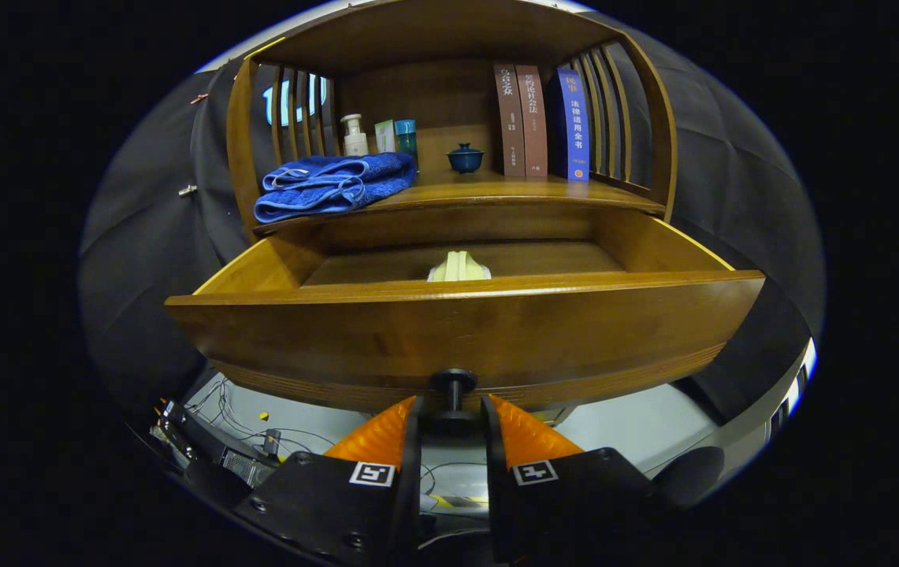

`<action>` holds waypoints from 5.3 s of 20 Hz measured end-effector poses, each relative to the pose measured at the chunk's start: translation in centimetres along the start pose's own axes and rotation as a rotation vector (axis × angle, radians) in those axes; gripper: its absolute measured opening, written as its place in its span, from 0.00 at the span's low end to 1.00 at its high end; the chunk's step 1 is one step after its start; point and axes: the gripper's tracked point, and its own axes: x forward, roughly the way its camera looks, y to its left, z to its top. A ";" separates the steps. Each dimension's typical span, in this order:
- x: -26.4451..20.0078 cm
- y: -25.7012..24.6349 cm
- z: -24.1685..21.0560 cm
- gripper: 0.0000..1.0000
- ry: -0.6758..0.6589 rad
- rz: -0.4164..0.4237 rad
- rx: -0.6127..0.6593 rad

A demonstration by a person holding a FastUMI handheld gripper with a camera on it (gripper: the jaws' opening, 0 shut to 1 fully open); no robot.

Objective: Pull open the drawer, take out the items inside it, and place them on the countertop above the cabinet.

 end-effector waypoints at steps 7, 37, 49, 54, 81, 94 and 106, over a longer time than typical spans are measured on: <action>-0.9 -0.2 -1.5 0.39 0.028 -0.001 0.024; 3.3 0.6 16.6 0.99 0.020 0.011 0.088; 11.8 -0.5 9.1 0.93 0.427 -0.057 0.020; 12.9 -0.7 7.8 0.75 0.486 -0.062 0.032; 3.7 -0.2 22.2 0.23 0.038 0.022 0.027; 15.9 -1.5 29.1 0.23 0.113 0.013 0.032; 15.8 -1.1 29.0 0.83 0.100 0.033 0.060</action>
